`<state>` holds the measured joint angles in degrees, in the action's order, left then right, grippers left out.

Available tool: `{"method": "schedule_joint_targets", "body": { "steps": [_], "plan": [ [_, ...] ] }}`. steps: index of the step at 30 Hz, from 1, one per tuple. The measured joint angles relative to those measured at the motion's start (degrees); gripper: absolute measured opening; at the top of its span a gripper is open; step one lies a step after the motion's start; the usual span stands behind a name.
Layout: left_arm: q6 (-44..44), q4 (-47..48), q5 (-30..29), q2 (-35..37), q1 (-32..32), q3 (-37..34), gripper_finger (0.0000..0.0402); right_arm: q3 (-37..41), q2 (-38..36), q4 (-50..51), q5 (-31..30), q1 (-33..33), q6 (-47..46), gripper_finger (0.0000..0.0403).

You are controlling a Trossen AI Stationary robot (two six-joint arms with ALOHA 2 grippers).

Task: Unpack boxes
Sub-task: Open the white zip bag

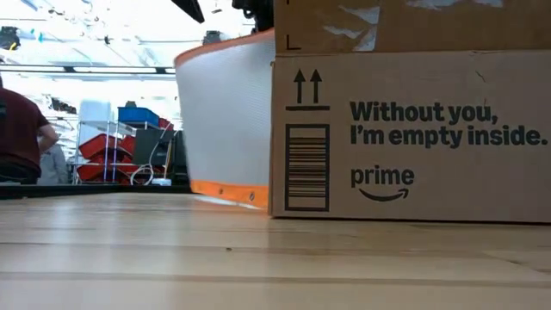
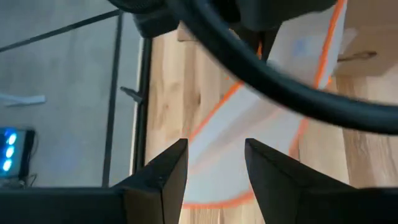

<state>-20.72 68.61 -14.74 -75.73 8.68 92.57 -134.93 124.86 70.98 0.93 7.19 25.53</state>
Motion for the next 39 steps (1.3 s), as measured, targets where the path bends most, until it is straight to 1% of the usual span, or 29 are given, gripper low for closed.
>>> {"method": "schedule_joint_targets", "body": {
  "steps": [3, 8, 11, 15, 19, 24, 30, 34, 39],
  "plan": [
    [-2.8, 0.2, 4.1, -2.2, 1.1, 0.0, 0.0147, 0.0, -0.1, 0.3, 0.0, -0.5, -0.9, 0.0],
    [-5.2, 2.5, 11.1, -7.2, 0.8, -0.1, 0.0147, 0.0, -0.1, 0.9, -0.2, -0.5, -2.8, 0.0],
    [-6.4, 3.8, 11.5, -9.3, 0.9, 0.0, 0.0147, 0.0, -0.1, 1.8, -0.9, -0.4, -3.0, 0.0],
    [-9.5, 1.4, 10.2, -9.4, 2.9, -0.1, 0.0146, 0.0, -0.2, 2.9, -1.2, -0.5, -3.7, 0.0],
    [-11.9, 0.3, 10.2, -8.6, 4.6, -0.1, 0.0146, 0.0, -0.2, 2.8, -1.2, -1.4, -3.6, 0.0],
    [-17.0, 0.8, 14.9, -7.8, 7.1, -0.1, 0.0146, -0.1, -0.2, 2.9, -1.2, -2.9, -2.8, 0.0],
    [-21.4, -0.3, 16.3, -7.8, 8.8, -0.1, 0.0146, -0.1, -0.2, 2.6, -1.1, -4.5, -2.1, 0.0],
    [-23.4, -2.0, 16.5, -7.8, 8.9, -3.7, 0.0146, -0.1, -0.2, 2.8, -1.2, -4.9, -2.1, 0.0],
    [-22.5, -4.1, 17.5, -7.8, 8.9, -10.1, 0.0146, -0.1, -0.2, 2.8, -1.2, -5.4, -2.6, 0.0]
  ]
}}
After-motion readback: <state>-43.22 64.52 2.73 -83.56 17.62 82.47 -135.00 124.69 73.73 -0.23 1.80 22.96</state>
